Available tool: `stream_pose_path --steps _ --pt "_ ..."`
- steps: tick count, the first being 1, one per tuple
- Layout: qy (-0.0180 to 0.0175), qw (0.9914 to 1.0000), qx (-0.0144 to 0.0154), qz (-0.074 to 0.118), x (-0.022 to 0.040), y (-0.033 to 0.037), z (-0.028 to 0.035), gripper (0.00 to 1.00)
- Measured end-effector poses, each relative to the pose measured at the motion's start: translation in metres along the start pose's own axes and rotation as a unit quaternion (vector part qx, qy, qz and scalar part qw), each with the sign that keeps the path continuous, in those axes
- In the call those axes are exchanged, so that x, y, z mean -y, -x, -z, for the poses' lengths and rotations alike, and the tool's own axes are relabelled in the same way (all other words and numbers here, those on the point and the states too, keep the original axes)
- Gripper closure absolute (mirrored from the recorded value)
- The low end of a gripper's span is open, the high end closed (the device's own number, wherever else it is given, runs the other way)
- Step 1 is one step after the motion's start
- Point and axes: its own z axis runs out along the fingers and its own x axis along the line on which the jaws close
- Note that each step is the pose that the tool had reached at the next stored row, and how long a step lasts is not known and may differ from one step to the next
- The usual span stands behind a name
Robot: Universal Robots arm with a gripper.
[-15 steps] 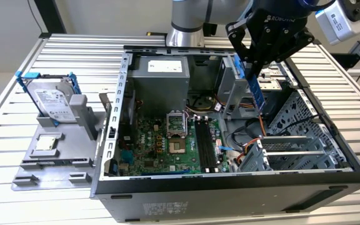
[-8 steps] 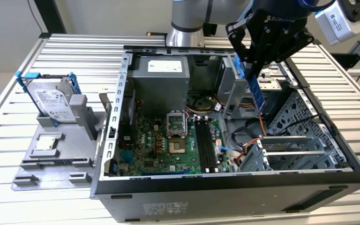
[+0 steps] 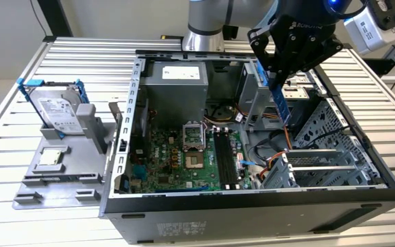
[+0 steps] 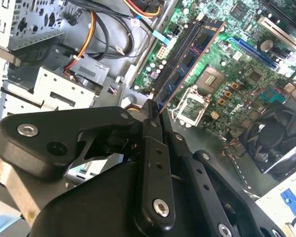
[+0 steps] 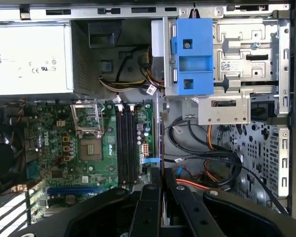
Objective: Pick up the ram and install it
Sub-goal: 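Insert the ram into the slot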
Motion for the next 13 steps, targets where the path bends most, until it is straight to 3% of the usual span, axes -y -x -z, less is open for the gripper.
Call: stream_pose_path --steps 13 --pt "-0.0001 1.00000 0.0000 0.000 0.0005 -0.0001 -0.0134 1.00"
